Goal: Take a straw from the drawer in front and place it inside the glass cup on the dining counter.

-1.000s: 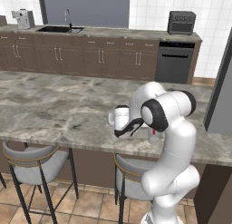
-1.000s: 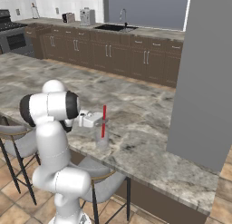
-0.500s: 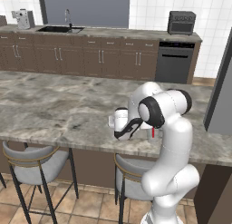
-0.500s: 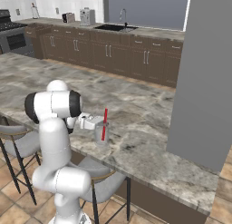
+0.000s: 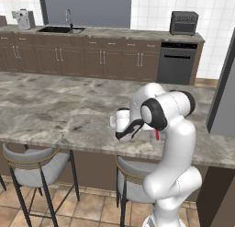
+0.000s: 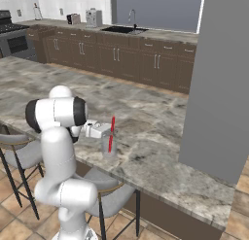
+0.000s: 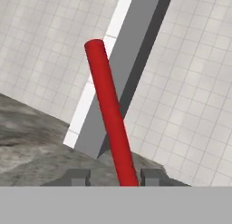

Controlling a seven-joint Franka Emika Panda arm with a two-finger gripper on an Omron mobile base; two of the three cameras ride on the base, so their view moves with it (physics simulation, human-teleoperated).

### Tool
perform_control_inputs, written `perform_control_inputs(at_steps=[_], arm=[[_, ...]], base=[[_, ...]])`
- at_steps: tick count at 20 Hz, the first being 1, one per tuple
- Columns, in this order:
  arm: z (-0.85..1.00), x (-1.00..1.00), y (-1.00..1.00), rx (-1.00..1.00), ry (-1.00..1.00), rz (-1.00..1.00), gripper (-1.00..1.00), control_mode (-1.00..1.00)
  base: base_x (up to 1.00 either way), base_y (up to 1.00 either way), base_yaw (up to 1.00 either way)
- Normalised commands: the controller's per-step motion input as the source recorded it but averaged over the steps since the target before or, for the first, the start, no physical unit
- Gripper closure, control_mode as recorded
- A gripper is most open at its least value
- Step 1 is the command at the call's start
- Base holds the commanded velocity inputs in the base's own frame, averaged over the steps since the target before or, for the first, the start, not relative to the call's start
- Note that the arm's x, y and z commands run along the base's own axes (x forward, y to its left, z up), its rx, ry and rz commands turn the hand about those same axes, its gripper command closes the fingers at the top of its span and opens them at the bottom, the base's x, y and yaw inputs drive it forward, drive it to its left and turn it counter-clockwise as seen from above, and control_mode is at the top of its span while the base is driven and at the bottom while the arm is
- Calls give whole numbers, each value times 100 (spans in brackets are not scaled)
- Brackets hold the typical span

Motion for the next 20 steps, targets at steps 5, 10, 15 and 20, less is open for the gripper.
perform_control_inputs(at_steps=[5, 10, 15, 20], arm=[[10, -44, -13, 0, -9, 0, -100, -100], [34, -54, -8, 0, -13, -1, -100, -100], [60, -50, -8, 0, -14, -2, -100, -100], [86, -39, 0, 0, -14, -2, -100, -100]], base=[[0, 0, 0], [0, 0, 0], [0, 0, 0], [0, 0, 0]])
